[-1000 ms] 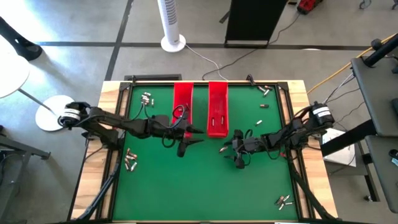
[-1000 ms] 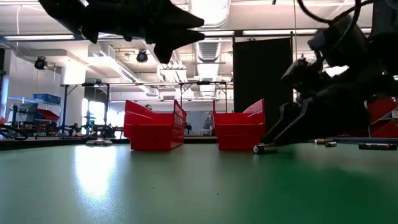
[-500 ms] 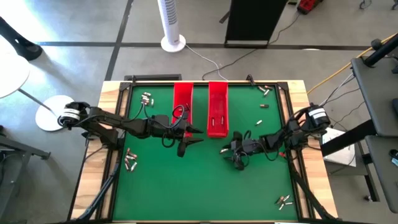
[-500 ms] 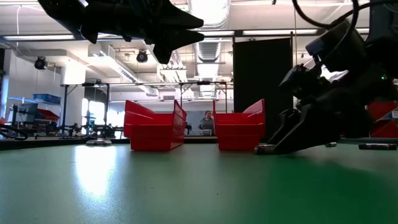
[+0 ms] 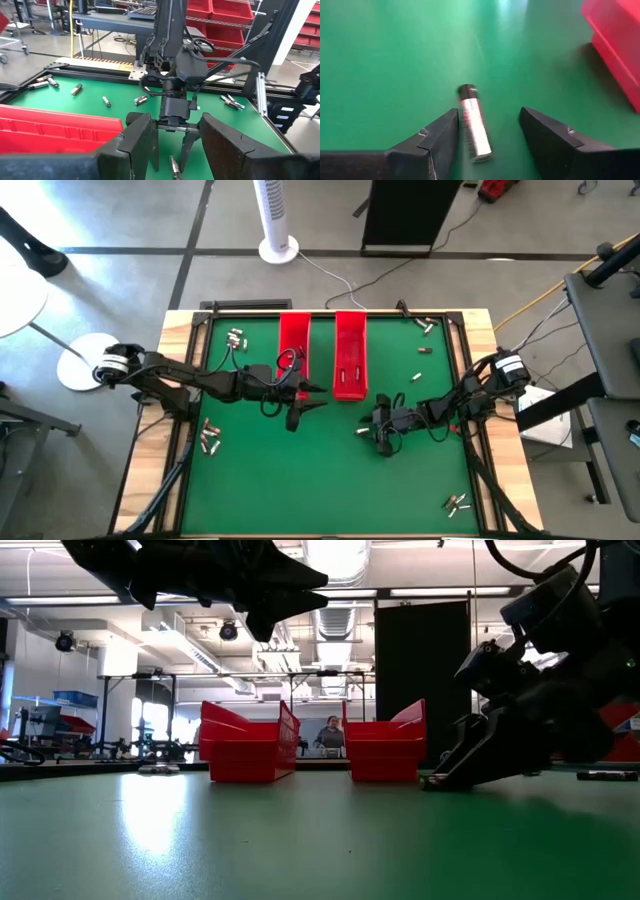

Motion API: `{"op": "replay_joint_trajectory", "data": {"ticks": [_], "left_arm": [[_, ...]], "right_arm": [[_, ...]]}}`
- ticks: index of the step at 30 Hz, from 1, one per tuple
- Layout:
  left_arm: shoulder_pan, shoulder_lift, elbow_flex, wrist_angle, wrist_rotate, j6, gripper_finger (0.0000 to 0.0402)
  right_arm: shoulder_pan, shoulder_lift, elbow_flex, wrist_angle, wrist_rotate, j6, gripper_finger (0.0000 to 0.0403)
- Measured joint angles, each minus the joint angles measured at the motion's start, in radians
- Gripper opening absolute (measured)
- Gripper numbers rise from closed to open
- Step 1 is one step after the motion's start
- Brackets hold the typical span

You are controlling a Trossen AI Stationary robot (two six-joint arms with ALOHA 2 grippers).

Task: Sort batteries
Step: Put the silver battery into the right red bin

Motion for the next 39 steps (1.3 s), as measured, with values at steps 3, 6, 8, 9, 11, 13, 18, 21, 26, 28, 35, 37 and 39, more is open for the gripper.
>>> {"op": "replay_joint_trajectory", "data": {"ticks": [3, 6, 8, 9, 11, 13, 18, 21, 26, 28, 35, 37, 39], "left_arm": [[0.0, 0.0, 0.0, 0.0, 0.0, 0.001, 0.0149], [0.0, 0.0, 0.0, -0.002, 0.0, 0.001, 0.0149], [0.0, 0.0, 0.0, -0.002, 0.0, 0.001, 0.0149], [0.0, 0.0, 0.0, -0.002, 0.0, 0.004, 0.0149], [0.0, 0.0, 0.0, -0.002, 0.0, 0.011, 0.0149], [0.0, 0.0, 0.0, -0.002, 0.0, 0.012, 0.0149], [0.0, 0.0, 0.0, -0.002, 0.0, 0.012, 0.0149], [0.0, -0.001, 0.0, -0.003, 0.001, 0.005, 0.0149], [-0.002, -0.079, 0.0, -0.072, 0.028, 0.0, 0.0149], [-0.002, -0.133, 0.0, -0.091, 0.029, 0.028, 0.0149], [-0.005, -0.305, 0.0, -0.101, 0.029, 0.161, 0.0149], [-0.011, -0.323, -0.002, -0.103, 0.029, 0.173, 0.0149], [-0.024, -0.328, -0.002, -0.109, 0.03, 0.19, 0.0149]], "right_arm": [[0.007, 0.017, 0.002, 0.01, 0.025, 0.003, 0.0209], [0.014, 0.027, 0.002, 0.01, 0.033, 0.023, 0.0202], [0.02, 0.028, 0.002, 0.008, 0.039, 0.033, 0.0196], [0.021, 0.028, 0.002, 0.007, 0.043, 0.034, 0.0192], [0.024, 0.028, 0.002, 0.005, 0.054, 0.034, 0.0185], [0.025, 0.028, 0.003, 0.002, 0.057, 0.034, 0.0175], [0.024, 0.028, 0.003, -0.002, 0.072, 0.032, 0.0147], [0.024, 0.028, 0.003, -0.004, 0.077, 0.03, 0.0127], [0.024, 0.029, 0.003, -0.008, 0.082, 0.029, 0.0093], [0.024, 0.029, 0.003, -0.01, 0.082, 0.028, 0.0079], [0.024, 0.029, 0.005, -0.013, 0.084, 0.027, 0.005], [0.024, 0.029, 0.018, -0.039, 0.086, 0.031, 0.005], [0.024, 0.029, 0.043, -0.095, 0.089, 0.034, 0.0053]]}}
